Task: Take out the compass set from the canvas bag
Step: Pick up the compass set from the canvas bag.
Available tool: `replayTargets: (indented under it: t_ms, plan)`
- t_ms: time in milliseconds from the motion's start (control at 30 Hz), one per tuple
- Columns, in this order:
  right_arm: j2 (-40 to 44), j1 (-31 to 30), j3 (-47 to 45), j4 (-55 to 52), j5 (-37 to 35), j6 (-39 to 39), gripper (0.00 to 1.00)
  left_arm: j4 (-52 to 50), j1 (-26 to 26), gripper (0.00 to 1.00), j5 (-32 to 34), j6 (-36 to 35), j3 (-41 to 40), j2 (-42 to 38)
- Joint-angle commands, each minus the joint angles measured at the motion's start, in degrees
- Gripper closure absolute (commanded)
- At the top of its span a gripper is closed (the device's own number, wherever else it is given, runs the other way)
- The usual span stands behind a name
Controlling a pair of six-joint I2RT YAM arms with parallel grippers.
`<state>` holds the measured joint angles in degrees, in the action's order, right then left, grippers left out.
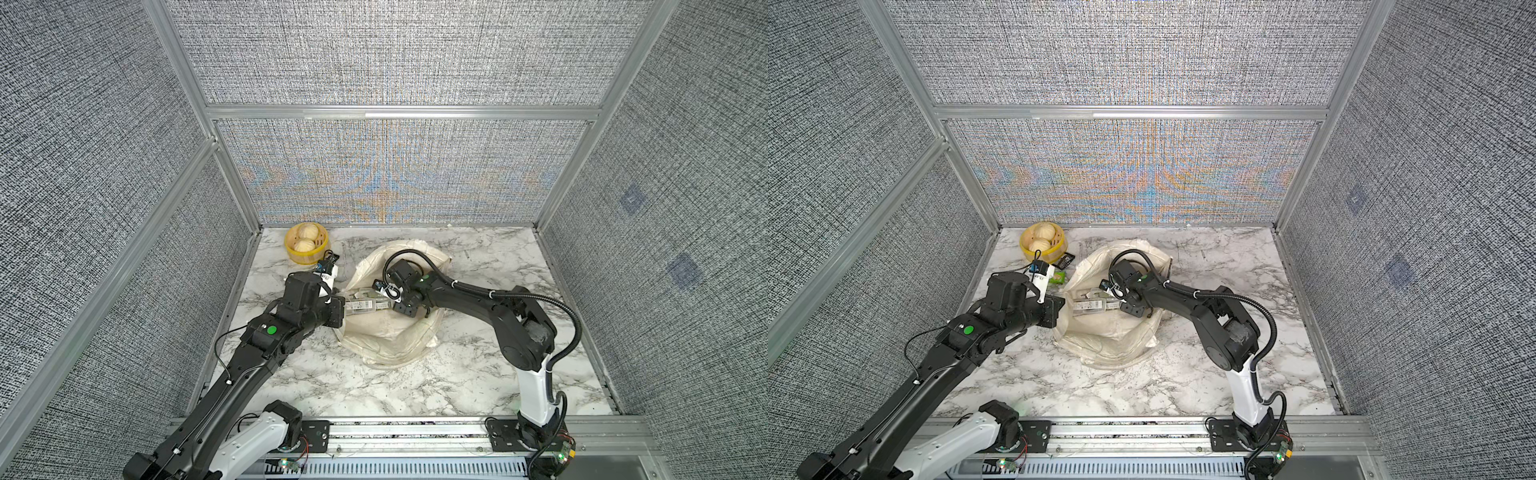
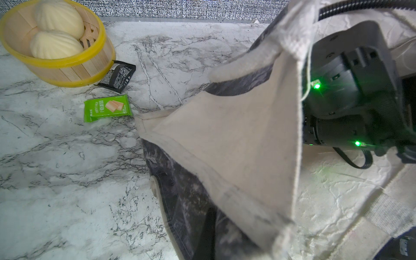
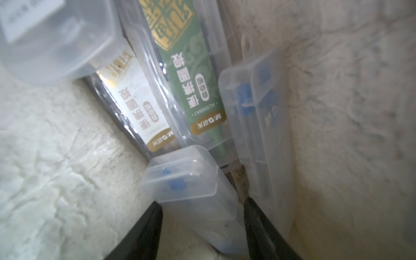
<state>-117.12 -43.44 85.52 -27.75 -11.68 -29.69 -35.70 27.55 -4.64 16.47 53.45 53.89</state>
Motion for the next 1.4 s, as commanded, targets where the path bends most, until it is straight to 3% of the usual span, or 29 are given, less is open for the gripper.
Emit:
replayTargets:
  t_ms: [0,233,633,1067,1367]
  plan:
    - [-1.4,0.3,0.6,-1.9,1.0,1.2,0.38,-1.0,-0.1,1.0,-0.4,-0.3,0.3,-0.1]
    - [-5.0,0.3,2.1,-1.8,-1.3,2.8,0.31,-1.0,-0.1,1.0,-0.1,-0.3,0.3,0.0]
    - [-3.9,0.6,5.3,-4.9,10.4,4.9,0.45,-1.0,-0.1,1.0,-0.1,-0.5,0.5,0.2]
    - [-0.6,-0.3,4.2,-1.1,20.5,10.4,0.51,-1.3,-0.1,1.0,-0.2,-0.3,0.6,0.2]
    - [4.1,-2.4,-0.9,6.0,17.9,10.9,0.54,-1.2,0.0,1.0,0.7,-0.1,0.5,-1.2]
